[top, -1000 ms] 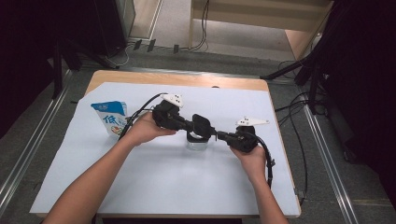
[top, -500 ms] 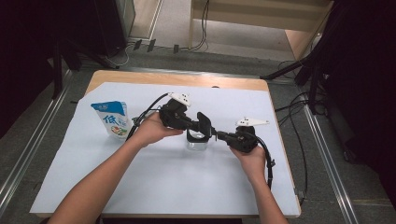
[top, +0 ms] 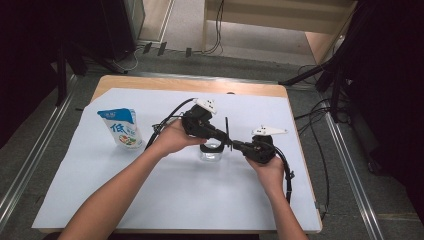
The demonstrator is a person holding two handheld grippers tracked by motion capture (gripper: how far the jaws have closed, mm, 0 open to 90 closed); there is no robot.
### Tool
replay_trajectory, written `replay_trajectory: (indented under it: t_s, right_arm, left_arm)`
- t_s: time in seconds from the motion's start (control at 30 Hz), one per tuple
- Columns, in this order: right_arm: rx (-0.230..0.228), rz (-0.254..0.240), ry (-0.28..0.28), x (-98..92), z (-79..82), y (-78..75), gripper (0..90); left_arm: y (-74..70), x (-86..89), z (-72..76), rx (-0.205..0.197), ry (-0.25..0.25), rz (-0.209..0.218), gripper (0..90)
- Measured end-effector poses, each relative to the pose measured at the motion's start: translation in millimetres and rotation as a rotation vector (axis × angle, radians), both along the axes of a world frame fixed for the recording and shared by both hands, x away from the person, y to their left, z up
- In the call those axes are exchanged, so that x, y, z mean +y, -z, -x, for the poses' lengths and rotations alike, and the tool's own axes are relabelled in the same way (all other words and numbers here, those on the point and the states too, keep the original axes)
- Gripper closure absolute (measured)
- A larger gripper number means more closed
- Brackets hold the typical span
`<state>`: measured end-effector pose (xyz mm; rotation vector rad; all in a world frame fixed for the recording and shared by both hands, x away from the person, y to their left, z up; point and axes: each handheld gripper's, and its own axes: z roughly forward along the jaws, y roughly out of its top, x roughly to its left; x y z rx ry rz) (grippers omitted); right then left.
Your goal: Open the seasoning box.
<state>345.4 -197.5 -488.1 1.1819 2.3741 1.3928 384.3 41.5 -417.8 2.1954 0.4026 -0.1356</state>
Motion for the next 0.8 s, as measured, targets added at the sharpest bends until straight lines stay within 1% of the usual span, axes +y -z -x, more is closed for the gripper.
replay_trajectory:
  t_s: [0.1, 0.2, 0.3, 0.6, 0.67, 0.77, 0.8]
  right_arm:
    - [-0.003, 0.002, 0.001, 0.3, 0.1, 0.0, 90.0]
    - [-0.005, 0.004, 0.003, 0.7, 0.4, 0.0, 90.0]
    - [-0.007, 0.005, 0.004, 0.8, 0.5, -0.1, 90.0]
    - [-0.007, 0.004, 0.002, 0.7, 0.2, 0.2, 90.0]
    - [-0.007, 0.003, 0.002, 0.7, 0.1, 0.2, 90.0]
    - [-0.012, 0.006, -0.002, 0.6, 0.1, -0.1, 90.0]
    - [-0.021, 0.008, -0.001, 0.3, 0.2, -0.3, 87.7]
  left_arm:
    - [0.8, -4.5, -0.4, -0.004, -0.002, 0.006, 90.0]
    - [1.9, -7.3, -1.0, 0.001, 0.0, 0.013, 90.0]
    - [3.5, -8.9, -1.1, 0.004, 0.003, 0.003, 90.0]
    - [5.8, -10.5, -2.3, 0.011, -0.003, 0.01, 88.0]
    - [5.8, -9.7, -2.7, 0.011, -0.003, 0.002, 86.0]
    - [4.7, -7.3, -1.4, 0.019, -0.007, -0.007, 80.3]
    - [3.8, -4.8, -0.9, 0.007, -0.005, -0.006, 77.8]
